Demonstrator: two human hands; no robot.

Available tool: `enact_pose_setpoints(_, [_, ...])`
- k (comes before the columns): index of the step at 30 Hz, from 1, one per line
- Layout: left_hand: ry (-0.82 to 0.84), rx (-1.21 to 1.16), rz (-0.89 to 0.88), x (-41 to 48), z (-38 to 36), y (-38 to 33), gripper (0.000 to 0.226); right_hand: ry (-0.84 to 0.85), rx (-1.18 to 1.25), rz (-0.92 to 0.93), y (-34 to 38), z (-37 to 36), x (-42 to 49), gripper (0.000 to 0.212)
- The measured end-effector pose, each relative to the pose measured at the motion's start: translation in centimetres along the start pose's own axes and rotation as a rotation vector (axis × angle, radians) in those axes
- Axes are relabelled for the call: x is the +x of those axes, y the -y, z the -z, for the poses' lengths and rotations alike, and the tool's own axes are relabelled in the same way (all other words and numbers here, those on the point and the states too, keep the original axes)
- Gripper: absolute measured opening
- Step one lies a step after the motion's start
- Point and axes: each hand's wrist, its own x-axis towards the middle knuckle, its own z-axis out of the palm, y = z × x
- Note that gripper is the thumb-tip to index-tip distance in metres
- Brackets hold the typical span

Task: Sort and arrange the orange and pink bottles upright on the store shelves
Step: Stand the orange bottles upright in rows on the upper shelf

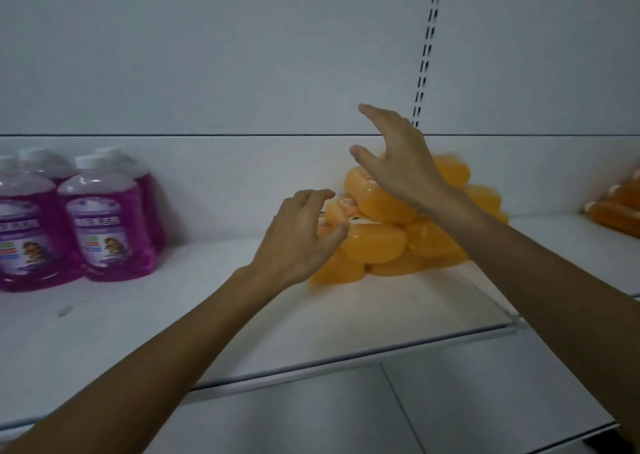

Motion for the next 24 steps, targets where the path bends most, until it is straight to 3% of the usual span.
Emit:
enact_pose_setpoints(5, [0.059,-0.015,0.179,2.4,-2.9,-1.8,0.089,-0.046,-0.055,-0.144,-5.2,3.8,1.1,0.043])
enact_pose_setpoints(9, [0.050,-0.272,0.506,3.2,-4.6,-0.5,0.084,0.244,0.002,-0.448,-9.0,5.1,1.4,0.066])
enact_pose_setpoints(11, [0.090,-0.387,0.585,3.2,-5.3,0.0,0.080,0.337,0.084,-0.505,-10.3,4.8,1.1,0.071])
enact_pose_setpoints(14, [0.125,-0.457,0.540,3.0,-5.7,-0.8,0.084,0.307,0.144,-0.422,-11.1,4.4,0.9,0.068])
enact_pose_setpoints(17, [0.192,-0.475,0.478,3.4,-5.7,-1.0,0.139,0.333,0.187,-0.352,-11.4,4.9,0.3,0.073])
enact_pose_setpoints(18, [0.208,-0.481,0.467,3.7,-5.9,-0.7,0.144,0.346,0.181,-0.324,-11.7,5.0,0.2,0.075])
enact_pose_setpoints(24, [0.155,-0.553,0.488,4.1,-7.5,0.2,0.136,0.336,0.118,-0.278,-12.9,5.1,0.6,0.074])
